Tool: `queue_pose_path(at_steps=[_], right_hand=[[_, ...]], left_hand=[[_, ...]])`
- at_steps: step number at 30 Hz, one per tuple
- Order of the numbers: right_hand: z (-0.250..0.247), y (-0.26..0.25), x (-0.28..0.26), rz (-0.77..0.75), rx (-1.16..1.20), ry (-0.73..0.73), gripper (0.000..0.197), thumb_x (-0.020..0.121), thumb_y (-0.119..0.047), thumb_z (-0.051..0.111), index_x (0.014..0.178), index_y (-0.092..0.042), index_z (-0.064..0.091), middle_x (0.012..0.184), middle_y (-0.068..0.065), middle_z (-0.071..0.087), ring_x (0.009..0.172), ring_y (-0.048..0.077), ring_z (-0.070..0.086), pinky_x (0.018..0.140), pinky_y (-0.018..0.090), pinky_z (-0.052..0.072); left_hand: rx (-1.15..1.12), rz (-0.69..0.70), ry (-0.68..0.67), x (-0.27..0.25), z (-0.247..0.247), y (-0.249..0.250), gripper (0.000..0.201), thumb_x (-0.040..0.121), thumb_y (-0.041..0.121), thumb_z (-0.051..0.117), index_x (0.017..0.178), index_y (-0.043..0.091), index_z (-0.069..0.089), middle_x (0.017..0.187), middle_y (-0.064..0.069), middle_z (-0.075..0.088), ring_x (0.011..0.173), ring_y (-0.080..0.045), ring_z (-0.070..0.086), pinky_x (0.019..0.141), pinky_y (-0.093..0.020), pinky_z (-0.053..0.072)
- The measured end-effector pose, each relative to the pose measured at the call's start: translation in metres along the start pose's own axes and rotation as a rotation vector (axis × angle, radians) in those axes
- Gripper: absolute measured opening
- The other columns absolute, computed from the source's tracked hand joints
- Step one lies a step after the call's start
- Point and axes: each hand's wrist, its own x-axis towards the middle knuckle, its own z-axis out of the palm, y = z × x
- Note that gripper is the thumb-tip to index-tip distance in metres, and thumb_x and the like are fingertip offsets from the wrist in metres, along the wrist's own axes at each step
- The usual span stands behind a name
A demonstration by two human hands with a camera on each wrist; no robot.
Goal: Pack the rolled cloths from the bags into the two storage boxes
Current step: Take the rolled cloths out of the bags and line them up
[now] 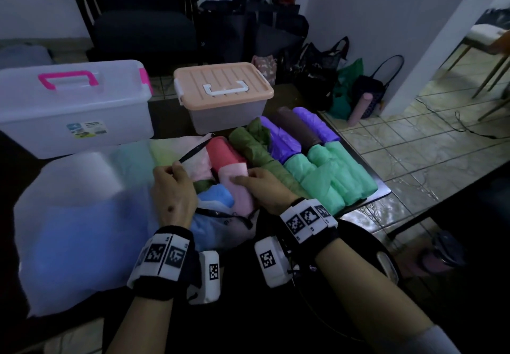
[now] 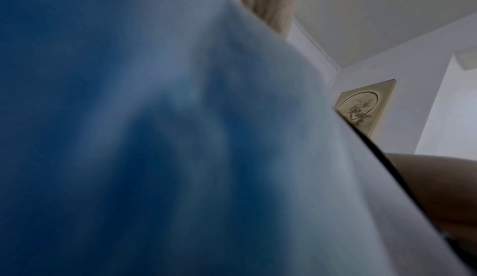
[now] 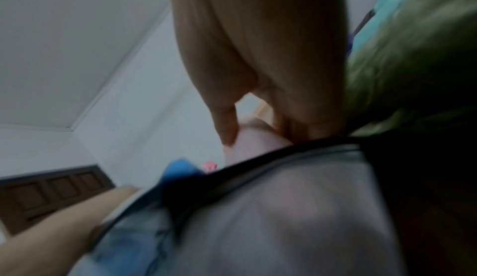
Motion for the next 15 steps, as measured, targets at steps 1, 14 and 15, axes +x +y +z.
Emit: queue_pose_path(at_steps=[1, 14, 15], right_hand=[[-0.003, -0.002, -0.002, -0.033, 0.051, 0.033, 0.012, 0.088, -0.013, 0.062, 0.092, -0.001, 0.064, 0.098, 0.021, 0.066, 0.080, 0.024, 0.060, 0.077, 0.038, 0.051], [-0.097, -0.070, -0.030, -0.367, -0.588, 0.496, 0.038, 0.093, -0.026, 0.053, 0.125, -0.005, 0.053, 0.108, 0.007, 0.059, 0.097, 0.021, 0.054, 0.073, 0.024, 0.034], [-0.099, -0.061, -0.028, -0.331, -0.688, 0.467, 0.041, 0.093, -0.024, 0.053, 0.129, -0.003, 0.049, 0.116, 0.012, 0.058, 0.106, 0.025, 0.054, 0.079, 0.027, 0.035]], left_hand=[[0.006, -0.002, -0.002, 0.000, 0.000, 0.000, 0.037, 0.101, 0.027, 0.033, 0.117, -0.003, 0.048, 0.122, -0.025, 0.055, 0.109, -0.038, 0.050, 0.073, -0.030, 0.030], [0.008, -0.002, 0.016, -0.001, -0.003, -0.001, 0.036, 0.101, 0.026, 0.032, 0.118, -0.003, 0.046, 0.123, -0.027, 0.053, 0.110, -0.040, 0.050, 0.083, -0.038, 0.035], [0.005, 0.000, 0.018, -0.002, -0.003, -0.001, 0.035, 0.101, 0.025, 0.032, 0.117, -0.003, 0.046, 0.123, -0.027, 0.053, 0.110, -0.040, 0.050, 0.083, -0.037, 0.035]])
